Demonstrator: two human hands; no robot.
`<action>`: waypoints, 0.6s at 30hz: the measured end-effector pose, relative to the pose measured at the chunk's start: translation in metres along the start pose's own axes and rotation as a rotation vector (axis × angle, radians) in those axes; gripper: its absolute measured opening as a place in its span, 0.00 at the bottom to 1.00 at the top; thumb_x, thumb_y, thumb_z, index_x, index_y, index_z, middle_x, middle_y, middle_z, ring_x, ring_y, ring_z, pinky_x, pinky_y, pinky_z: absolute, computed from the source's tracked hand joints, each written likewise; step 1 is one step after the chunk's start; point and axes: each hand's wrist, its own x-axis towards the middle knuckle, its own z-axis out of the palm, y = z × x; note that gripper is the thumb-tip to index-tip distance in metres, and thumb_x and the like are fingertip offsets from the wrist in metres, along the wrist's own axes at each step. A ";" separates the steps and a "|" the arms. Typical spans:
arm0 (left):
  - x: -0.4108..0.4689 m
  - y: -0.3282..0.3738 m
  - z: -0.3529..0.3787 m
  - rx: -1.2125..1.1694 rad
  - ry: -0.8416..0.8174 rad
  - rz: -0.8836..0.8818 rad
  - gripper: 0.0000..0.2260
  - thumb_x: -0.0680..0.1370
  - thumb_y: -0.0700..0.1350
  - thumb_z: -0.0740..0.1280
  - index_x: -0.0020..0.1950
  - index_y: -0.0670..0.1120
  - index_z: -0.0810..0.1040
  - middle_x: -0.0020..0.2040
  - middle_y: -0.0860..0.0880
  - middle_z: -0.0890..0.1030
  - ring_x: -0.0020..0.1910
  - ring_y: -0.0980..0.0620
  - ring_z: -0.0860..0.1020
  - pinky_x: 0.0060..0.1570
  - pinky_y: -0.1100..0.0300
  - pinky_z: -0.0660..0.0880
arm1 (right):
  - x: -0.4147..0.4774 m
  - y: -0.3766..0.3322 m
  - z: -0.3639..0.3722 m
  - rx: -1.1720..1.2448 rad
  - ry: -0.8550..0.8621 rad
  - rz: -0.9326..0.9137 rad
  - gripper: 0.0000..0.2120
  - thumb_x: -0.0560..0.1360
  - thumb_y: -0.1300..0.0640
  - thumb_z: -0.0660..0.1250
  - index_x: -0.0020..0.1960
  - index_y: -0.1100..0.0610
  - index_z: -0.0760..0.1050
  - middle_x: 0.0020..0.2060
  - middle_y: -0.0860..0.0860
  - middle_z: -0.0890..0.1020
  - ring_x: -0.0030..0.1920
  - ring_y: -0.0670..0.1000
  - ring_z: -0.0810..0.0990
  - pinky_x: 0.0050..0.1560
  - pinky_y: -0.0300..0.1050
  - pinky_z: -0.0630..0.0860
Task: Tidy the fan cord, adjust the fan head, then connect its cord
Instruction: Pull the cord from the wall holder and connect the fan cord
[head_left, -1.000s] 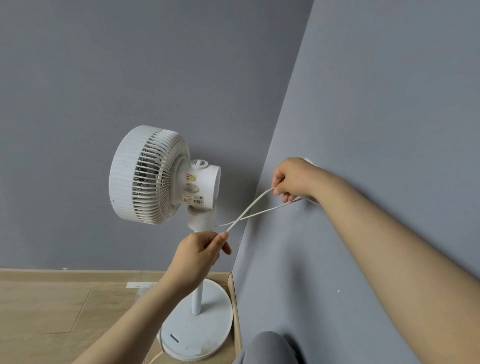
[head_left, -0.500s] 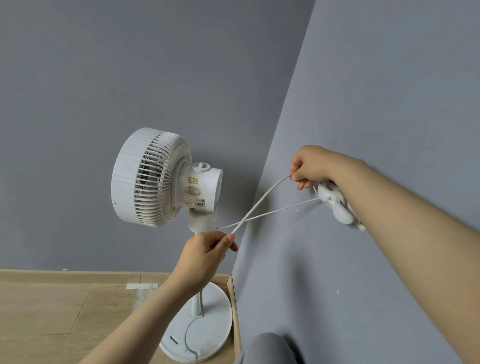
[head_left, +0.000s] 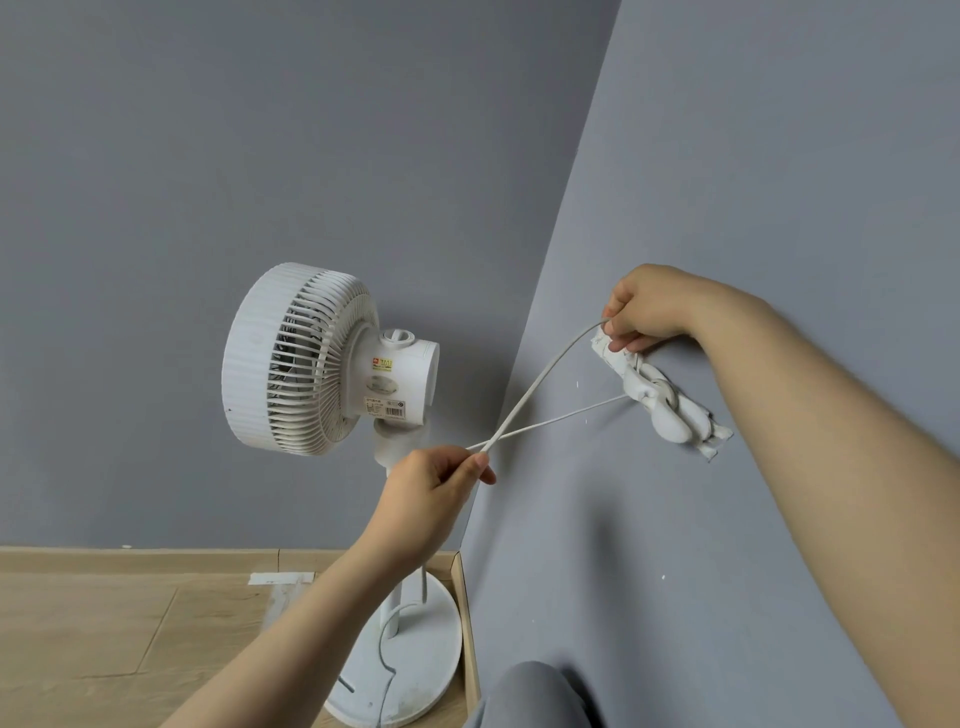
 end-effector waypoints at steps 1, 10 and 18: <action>-0.001 0.000 0.000 -0.001 0.002 -0.001 0.14 0.80 0.51 0.62 0.40 0.49 0.81 0.29 0.44 0.65 0.28 0.50 0.61 0.31 0.58 0.59 | -0.004 0.000 -0.002 0.013 0.006 -0.006 0.07 0.77 0.67 0.63 0.41 0.60 0.73 0.44 0.61 0.81 0.45 0.54 0.80 0.48 0.43 0.77; -0.009 0.004 -0.004 0.003 0.003 0.018 0.13 0.80 0.52 0.62 0.40 0.49 0.82 0.29 0.44 0.65 0.28 0.51 0.61 0.31 0.59 0.59 | -0.045 0.003 -0.010 0.058 0.104 -0.031 0.02 0.76 0.65 0.65 0.46 0.60 0.76 0.44 0.60 0.83 0.46 0.53 0.80 0.58 0.50 0.77; -0.013 0.005 -0.001 -0.016 -0.009 0.035 0.13 0.79 0.51 0.63 0.40 0.49 0.82 0.29 0.44 0.66 0.28 0.50 0.62 0.29 0.60 0.59 | -0.078 0.016 -0.009 0.080 0.149 0.010 0.05 0.76 0.63 0.66 0.42 0.56 0.75 0.45 0.60 0.84 0.49 0.58 0.82 0.61 0.57 0.75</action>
